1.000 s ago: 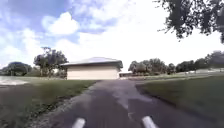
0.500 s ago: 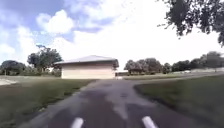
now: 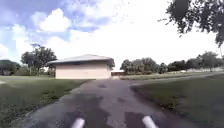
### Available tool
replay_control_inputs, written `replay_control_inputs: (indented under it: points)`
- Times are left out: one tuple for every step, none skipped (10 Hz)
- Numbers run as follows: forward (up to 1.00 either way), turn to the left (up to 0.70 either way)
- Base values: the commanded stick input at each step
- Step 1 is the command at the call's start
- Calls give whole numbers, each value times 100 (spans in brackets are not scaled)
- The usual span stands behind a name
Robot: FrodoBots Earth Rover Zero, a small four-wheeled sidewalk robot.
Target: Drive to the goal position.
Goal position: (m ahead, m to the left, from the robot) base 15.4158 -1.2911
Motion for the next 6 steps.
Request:
replay_control_inputs:
  points:
    - [69, 3]
    - [69, 15]
    - [69, 28]
    - [69, 34]
    - [69, 34]
    - [69, 14]
